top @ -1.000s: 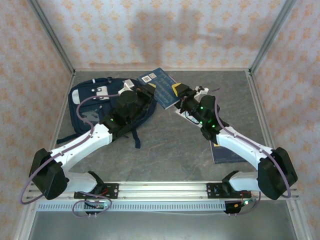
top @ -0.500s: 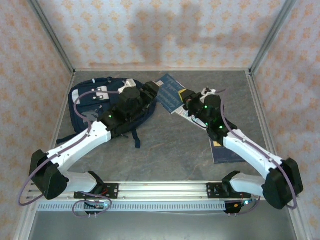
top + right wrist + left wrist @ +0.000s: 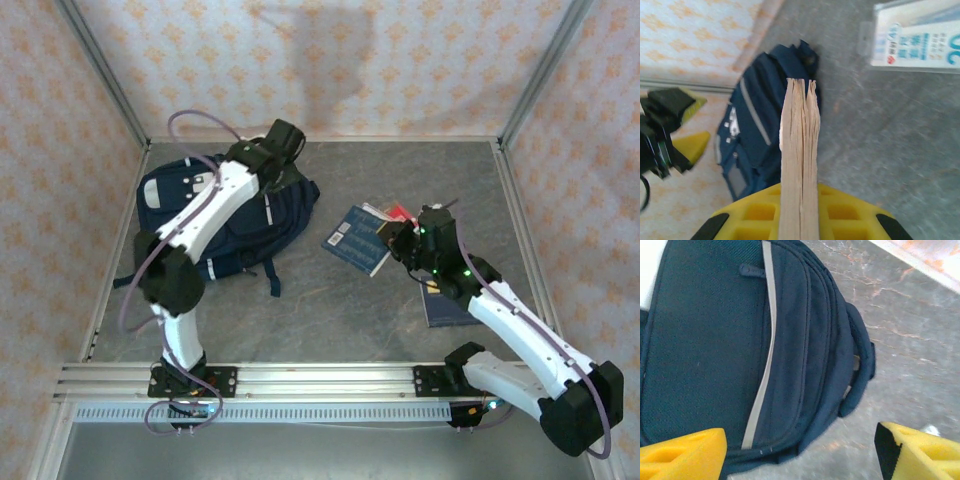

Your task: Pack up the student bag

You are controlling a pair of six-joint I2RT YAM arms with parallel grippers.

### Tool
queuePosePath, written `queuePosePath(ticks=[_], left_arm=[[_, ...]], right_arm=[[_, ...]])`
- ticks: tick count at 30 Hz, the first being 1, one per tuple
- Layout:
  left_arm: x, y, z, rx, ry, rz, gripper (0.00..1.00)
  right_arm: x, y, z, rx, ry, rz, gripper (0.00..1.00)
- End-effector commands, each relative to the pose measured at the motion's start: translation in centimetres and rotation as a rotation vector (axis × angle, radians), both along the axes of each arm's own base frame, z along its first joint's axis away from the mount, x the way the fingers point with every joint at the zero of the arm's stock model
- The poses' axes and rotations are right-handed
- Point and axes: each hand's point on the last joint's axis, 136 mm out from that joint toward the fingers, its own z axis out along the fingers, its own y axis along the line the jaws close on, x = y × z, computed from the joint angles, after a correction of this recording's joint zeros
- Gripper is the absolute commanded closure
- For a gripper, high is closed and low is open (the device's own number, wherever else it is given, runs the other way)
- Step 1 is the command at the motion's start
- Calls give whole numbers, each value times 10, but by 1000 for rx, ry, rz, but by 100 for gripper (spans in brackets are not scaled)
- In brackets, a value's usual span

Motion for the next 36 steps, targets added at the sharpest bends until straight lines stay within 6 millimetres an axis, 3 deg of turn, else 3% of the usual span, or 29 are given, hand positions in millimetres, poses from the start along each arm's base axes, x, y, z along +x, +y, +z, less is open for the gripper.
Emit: queuePosePath(ticks=[1,8,13,17,22,25,27,32,36], left_arm=[[-6,35,-10,252,157,-28,20],[27,48,-42,203,196,49,18],[55,39,-59,96,156,46,9],[72,33,-73,99,160,24,9],[68,41,-105,125,255,57,10],[60,49,-114,158,295,79,15],[55,51,-118,170,311,76,24],[48,31,-136,81,371,-18,72],[36,3,-133,69,392,-133,94]], right_arm=[[-11,-7,-1,-49,6,30,100],[-17,-20,0,-95,-8,17,100],[-20,-24,-8,-119,7,20,100],[-20,-25,-12,-129,13,19,100],[-20,-29,-13,-149,20,12,100],[-21,-31,-14,-155,24,5,100],[-21,-31,-13,-157,25,4,100],[-22,-33,-9,-151,11,-4,100],[-24,-35,-6,-149,-4,-10,100]])
